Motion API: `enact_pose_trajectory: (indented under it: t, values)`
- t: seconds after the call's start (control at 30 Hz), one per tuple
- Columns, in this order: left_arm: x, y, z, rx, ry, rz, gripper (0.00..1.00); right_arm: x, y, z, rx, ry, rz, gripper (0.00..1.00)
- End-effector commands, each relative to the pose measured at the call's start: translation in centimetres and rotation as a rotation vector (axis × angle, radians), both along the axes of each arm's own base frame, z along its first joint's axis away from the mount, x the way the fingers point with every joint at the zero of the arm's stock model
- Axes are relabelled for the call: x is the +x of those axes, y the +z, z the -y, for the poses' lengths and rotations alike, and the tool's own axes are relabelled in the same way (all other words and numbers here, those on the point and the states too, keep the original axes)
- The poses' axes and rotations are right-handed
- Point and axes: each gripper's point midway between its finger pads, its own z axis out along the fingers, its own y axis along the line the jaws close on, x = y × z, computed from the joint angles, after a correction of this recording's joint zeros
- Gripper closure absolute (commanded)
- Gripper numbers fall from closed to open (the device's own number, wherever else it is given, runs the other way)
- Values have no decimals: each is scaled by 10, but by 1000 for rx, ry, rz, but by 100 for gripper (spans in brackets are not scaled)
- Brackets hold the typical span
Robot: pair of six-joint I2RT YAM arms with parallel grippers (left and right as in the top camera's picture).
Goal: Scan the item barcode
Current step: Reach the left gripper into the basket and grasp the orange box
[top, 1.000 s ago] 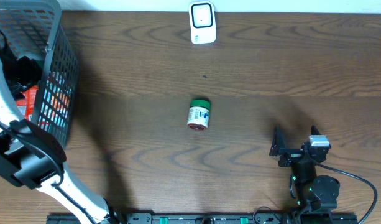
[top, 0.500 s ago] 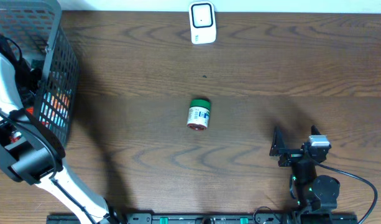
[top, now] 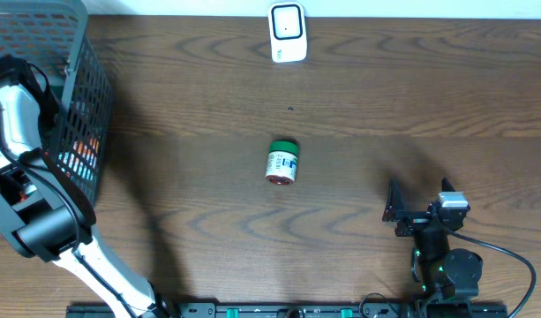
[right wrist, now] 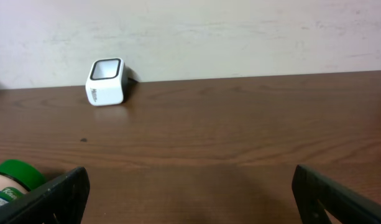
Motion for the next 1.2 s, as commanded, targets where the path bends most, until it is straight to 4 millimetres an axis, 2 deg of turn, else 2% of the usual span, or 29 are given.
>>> enact_pose_trajectory:
  t: [0.0,0.1,0.47,0.6,0.63,0.7,0.77,0.87,0.93,1.03,1.17]
  values:
    - [-7,7,11,-11,-20,-15,49,0,-1,2,11,-9,-2,1]
    - [-10,11,14,-16,-21,-24,43,0,-1,2,11,-9,-2,1]
    - [-33,7,27,-69,0,-118,43,0,-1,2,11,-9,-2,1]
    - [-26,26,22,-43,6,-69,39,0,-1,2,12,-9,-2,1]
    - [-25,33,22,-35,11,-53,34,0,-1,2,11,-9,-2,1]
    - [-27,45,23,-25,21,-34,29,0,-1,2,11,-9,-2,1]
    - [-31,48,26,-32,20,-46,29,0,-1,2,11,-9,-2,1]
    - [-41,41,33,-54,16,-89,30,0,-1,2,11,-9,-2,1]
    - [-44,36,35,-61,14,-101,36,0,-1,2,11,-9,-2,1]
    - [-44,27,36,-60,12,-102,37,0,-1,2,11,-9,-2,1]
    - [-52,2,41,-73,12,-124,37,0,-1,2,11,-9,-2,1]
